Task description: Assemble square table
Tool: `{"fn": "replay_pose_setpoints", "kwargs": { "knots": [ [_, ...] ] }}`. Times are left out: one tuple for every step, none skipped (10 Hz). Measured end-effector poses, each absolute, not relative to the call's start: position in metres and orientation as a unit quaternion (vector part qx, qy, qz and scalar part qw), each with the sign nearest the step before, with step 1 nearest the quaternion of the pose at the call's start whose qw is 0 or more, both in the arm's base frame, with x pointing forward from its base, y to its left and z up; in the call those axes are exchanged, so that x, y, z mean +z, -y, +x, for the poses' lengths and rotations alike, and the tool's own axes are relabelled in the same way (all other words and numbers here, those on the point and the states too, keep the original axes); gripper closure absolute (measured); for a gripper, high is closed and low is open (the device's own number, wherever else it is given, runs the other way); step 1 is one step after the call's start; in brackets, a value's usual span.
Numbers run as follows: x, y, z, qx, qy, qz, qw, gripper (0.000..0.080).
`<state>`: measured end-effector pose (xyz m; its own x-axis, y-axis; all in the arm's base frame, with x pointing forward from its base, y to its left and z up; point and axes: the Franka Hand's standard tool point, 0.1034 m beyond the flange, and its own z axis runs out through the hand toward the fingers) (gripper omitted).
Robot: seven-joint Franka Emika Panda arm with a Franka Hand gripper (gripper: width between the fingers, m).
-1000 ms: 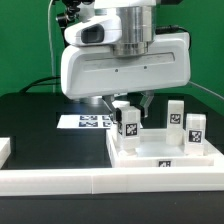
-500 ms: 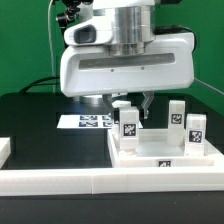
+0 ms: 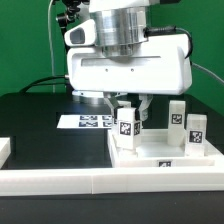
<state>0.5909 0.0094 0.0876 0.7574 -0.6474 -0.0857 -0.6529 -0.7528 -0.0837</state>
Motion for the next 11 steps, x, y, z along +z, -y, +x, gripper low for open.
{"fn": "replay_pose_setpoints", "kwargs": {
  "knots": [
    [0.0876, -0.0128, 0.5908, 0.032, -0.405, -0.912, 0.058, 0.0505],
    [0.0879, -0.0144, 0.5911, 0.035, -0.445, -0.893, 0.059, 0.0505],
    [0.0883, -0.0152, 0.5917, 0.038, -0.478, -0.875, 0.061, 0.0505],
    [0.0883, -0.0156, 0.5919, 0.04, -0.495, -0.866, 0.064, 0.0505],
    [0.0885, -0.0163, 0.5924, 0.044, -0.528, -0.845, 0.066, 0.0505],
    [0.0886, -0.0167, 0.5925, 0.046, -0.55, -0.831, 0.067, 0.0505],
    [0.0887, -0.0175, 0.5926, 0.05, -0.572, -0.816, 0.07, 0.0505],
    [0.0888, -0.0188, 0.5928, 0.055, -0.609, -0.788, 0.072, 0.0505],
    [0.0888, -0.0189, 0.5928, 0.056, -0.61, -0.787, 0.072, 0.0505],
    [0.0888, -0.0193, 0.5928, 0.056, -0.604, -0.791, 0.074, 0.0505],
    [0.089, -0.0194, 0.5919, 0.058, -0.584, -0.807, 0.074, 0.0404]
  ]
}}
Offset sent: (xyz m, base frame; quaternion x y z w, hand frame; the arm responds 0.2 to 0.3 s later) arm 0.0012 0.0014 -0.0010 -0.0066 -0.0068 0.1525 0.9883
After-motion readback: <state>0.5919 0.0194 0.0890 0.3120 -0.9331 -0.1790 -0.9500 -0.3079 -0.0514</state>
